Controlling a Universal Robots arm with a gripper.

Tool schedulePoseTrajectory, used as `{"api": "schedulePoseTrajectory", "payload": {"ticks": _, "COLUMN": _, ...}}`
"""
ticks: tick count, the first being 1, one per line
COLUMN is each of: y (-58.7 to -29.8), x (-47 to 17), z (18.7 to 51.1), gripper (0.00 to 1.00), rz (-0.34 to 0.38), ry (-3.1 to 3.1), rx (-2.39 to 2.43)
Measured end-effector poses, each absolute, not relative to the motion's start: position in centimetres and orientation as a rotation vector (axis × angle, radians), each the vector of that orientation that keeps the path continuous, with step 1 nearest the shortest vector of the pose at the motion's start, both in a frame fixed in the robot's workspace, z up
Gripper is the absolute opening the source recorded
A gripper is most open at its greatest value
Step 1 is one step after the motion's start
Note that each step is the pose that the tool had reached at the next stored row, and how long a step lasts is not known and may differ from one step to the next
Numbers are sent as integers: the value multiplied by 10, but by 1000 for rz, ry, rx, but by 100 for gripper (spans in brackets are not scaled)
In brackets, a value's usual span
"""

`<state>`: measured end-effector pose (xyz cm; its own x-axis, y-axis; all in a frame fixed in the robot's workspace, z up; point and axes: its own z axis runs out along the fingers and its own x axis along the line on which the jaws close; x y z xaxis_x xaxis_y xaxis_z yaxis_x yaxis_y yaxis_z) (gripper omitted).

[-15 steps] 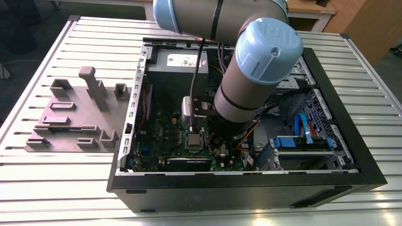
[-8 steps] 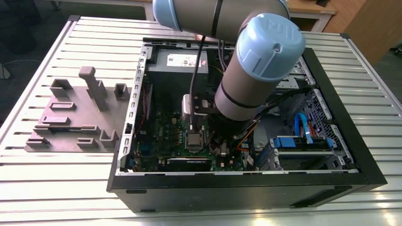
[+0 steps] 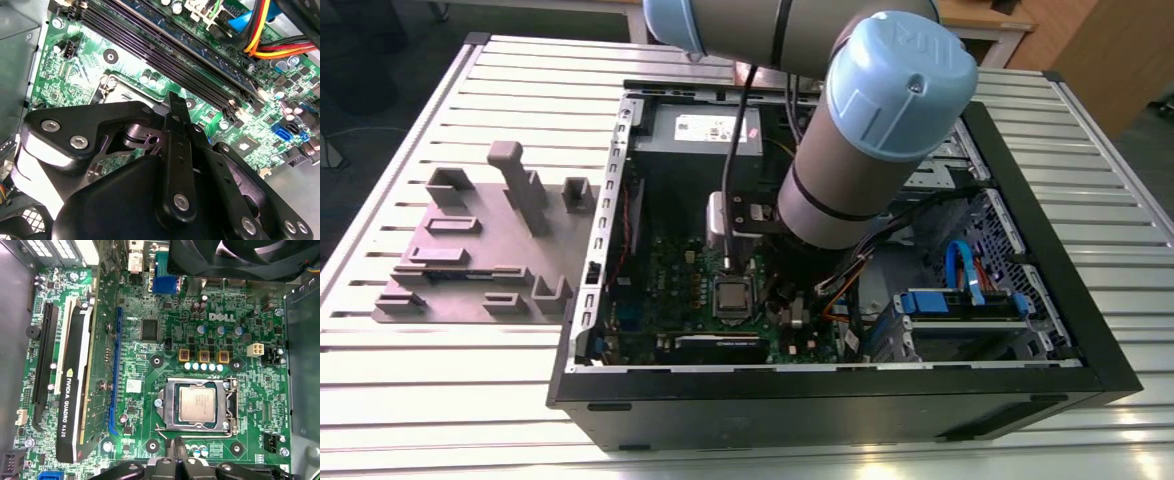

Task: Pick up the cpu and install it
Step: 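Install the first cpu locking lever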

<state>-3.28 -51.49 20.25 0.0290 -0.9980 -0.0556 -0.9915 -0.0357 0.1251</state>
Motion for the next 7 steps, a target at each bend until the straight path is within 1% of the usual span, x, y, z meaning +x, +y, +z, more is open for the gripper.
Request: {"api": "schedulePoseTrajectory", "payload": {"ticks": 7, "y": -515, "x": -33, "z": 203, "gripper": 10, "rz": -197, "ry": -2145, "rx": 2216}}
